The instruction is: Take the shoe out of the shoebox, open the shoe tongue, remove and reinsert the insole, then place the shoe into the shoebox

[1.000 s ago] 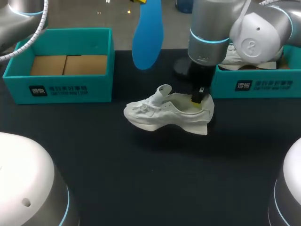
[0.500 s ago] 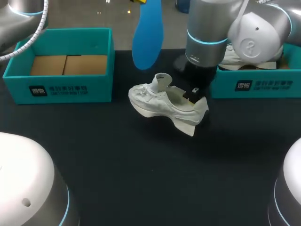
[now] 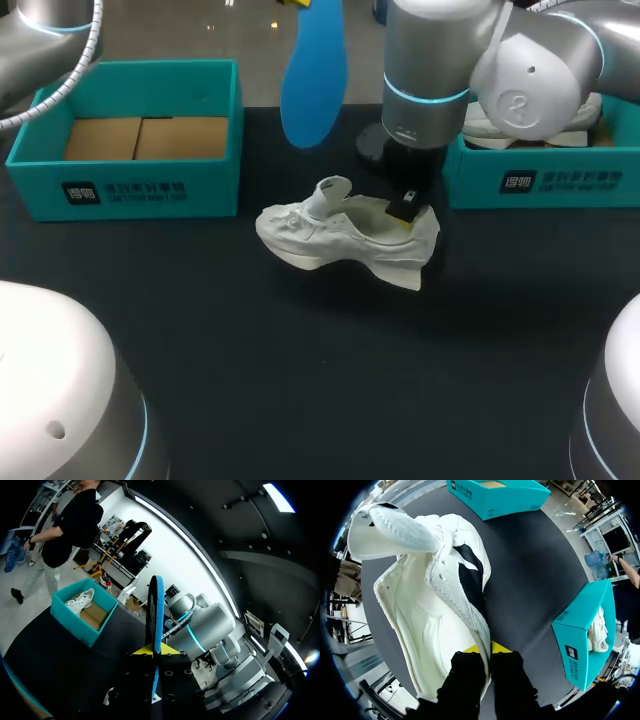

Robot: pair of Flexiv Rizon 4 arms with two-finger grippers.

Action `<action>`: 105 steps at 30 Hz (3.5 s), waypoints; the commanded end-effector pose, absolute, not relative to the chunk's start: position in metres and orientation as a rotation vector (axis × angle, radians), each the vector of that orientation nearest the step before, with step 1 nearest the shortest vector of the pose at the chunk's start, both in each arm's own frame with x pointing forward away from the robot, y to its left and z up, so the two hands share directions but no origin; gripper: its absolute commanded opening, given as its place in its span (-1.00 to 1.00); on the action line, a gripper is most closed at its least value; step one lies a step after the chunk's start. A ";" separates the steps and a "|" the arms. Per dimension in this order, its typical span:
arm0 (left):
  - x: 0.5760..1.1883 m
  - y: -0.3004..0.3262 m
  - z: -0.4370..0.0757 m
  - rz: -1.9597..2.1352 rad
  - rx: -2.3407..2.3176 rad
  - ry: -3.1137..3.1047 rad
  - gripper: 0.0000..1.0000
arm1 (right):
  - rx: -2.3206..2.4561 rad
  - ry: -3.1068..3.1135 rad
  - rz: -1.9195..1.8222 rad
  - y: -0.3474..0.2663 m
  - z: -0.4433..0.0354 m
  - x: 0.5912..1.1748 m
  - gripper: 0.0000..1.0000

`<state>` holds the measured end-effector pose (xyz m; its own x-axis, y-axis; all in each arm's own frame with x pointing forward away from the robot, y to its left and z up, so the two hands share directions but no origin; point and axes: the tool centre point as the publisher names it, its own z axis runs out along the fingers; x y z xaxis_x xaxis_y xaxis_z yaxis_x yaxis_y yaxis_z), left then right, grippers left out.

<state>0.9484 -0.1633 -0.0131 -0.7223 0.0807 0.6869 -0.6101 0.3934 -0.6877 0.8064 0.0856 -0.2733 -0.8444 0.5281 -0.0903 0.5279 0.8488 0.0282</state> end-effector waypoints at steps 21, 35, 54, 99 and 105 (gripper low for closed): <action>0.950 -0.163 -0.014 1.367 0.448 -2.003 -1.00 | 1.728 2.563 0.016 0.075 -0.276 0.782 -1.00; 0.950 -0.163 -0.014 1.367 0.448 -2.003 -1.00 | 2.217 2.114 0.054 0.067 -0.290 0.760 -1.00; 0.950 -0.163 -0.014 1.367 0.448 -2.003 -1.00 | 2.228 2.140 0.086 0.070 -0.291 0.760 -1.00; 0.950 -0.163 -0.014 1.367 0.448 -2.003 -1.00 | 2.372 2.032 0.120 0.107 -0.394 0.713 0.22; 0.950 -0.163 -0.014 1.367 0.448 -2.003 -1.00 | 2.357 2.063 0.163 0.102 -0.357 0.714 1.00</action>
<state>0.9484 -0.1633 -0.0132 -0.7222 0.0808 0.6870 -0.6101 0.3934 -0.6877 0.7181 0.1158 -0.3816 0.1380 0.9885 0.0616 0.9870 -0.1424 0.0741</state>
